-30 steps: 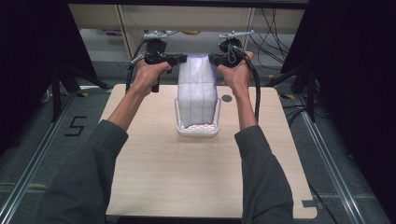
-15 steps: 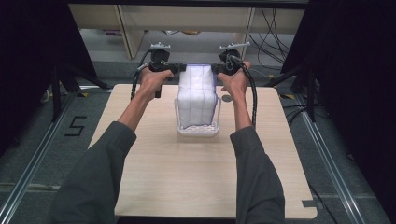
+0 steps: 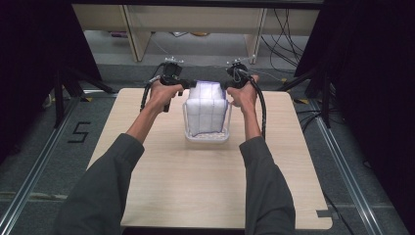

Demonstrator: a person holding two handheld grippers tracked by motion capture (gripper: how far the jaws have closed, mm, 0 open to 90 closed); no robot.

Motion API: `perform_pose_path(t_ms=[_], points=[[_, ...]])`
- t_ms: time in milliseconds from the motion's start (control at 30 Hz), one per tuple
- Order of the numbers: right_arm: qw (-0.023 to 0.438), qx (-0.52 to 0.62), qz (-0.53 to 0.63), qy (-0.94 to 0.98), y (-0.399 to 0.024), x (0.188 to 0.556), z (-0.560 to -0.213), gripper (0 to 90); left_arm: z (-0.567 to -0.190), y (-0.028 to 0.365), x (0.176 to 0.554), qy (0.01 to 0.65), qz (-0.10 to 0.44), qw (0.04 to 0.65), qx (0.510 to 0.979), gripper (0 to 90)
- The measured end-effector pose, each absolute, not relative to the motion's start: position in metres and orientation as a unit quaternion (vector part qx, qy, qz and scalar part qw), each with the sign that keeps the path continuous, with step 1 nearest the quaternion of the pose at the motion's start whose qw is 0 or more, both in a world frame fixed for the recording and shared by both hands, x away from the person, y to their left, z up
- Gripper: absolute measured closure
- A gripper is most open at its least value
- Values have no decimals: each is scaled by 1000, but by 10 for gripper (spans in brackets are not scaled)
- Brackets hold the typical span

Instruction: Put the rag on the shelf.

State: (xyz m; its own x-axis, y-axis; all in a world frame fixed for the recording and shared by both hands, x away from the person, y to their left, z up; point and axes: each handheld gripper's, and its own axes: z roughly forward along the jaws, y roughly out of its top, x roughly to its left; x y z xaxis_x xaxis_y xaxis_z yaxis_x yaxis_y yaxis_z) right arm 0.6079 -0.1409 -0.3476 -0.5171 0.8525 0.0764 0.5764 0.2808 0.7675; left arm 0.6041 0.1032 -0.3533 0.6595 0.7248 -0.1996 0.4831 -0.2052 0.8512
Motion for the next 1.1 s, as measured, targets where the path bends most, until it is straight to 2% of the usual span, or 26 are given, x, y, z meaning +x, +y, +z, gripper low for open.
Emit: perform_pose_path(t_ms=[100, 167, 467, 600, 733, 1100], points=[[177, 462, 371, 786, -141, 608, -351, 710, -357, 105, 604, 400, 119, 492, 764, 777], [182, 476, 373, 775, -143, 607, -350, 667, -356, 109, 604, 408, 115, 495, 758, 678], [181, 482, 385, 766, -158, 597, -338, 603, -347, 129, 596, 417, 106, 494, 756, 621], [185, 478, 386, 767, -163, 589, -331, 588, -344, 135, 589, 417, 110, 484, 762, 539], [184, 479, 388, 765, -165, 581, -327, 568, -338, 140, 582, 414, 114, 460, 777, 421], [184, 467, 398, 768, -169, 555, -314, 454, -331, 157, 562, 426, 118, 463, 768, 281]])
